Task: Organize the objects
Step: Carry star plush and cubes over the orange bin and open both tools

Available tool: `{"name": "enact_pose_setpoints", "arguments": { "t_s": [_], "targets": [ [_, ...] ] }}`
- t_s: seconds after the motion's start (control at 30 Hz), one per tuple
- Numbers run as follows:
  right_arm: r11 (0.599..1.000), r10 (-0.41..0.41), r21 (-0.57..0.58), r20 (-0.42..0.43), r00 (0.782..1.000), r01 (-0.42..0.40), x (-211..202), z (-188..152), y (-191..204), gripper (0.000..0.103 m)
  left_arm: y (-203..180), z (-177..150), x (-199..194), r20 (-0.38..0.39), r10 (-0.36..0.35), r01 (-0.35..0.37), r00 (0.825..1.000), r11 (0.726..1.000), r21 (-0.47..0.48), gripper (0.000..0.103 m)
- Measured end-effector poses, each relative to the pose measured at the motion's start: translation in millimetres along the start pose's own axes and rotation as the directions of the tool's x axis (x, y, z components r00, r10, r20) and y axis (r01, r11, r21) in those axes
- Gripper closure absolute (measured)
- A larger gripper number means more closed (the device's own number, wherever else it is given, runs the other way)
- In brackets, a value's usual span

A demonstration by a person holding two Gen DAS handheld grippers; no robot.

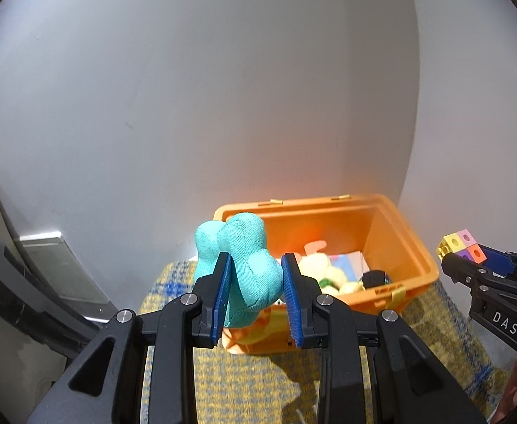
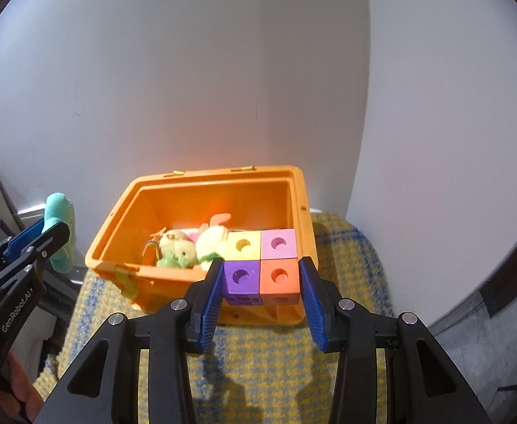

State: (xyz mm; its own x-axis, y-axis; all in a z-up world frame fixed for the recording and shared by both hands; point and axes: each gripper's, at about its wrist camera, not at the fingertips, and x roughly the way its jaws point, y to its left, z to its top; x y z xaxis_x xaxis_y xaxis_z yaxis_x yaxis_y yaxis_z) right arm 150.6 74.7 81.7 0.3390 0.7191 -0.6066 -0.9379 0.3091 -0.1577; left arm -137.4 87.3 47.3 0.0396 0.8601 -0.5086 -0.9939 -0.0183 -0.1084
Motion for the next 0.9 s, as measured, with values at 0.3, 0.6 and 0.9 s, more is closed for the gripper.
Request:
{"name": "enact_pose_setpoints", "arguments": {
  "t_s": [0.3,0.6,0.9],
  "targets": [
    [1.0,0.01,-0.01,0.002,1.0,-0.01,17,24,3,0.061,2,18,22,0.006,-0.011,0.011,1.0,1.0,0.006,0.074],
    [1.0,0.017,-0.02,-0.02,1.0,-0.017,44,38,8,0.061,4,30,51,-0.016,-0.018,0.018,1.0,1.0,0.007,0.074],
    [1.0,0.017,-0.024,-0.057,0.998,-0.019,73,41,10,0.061,6,27,80,-0.065,-0.033,0.033,0.997,0.999,-0.012,0.074]
  ]
}}
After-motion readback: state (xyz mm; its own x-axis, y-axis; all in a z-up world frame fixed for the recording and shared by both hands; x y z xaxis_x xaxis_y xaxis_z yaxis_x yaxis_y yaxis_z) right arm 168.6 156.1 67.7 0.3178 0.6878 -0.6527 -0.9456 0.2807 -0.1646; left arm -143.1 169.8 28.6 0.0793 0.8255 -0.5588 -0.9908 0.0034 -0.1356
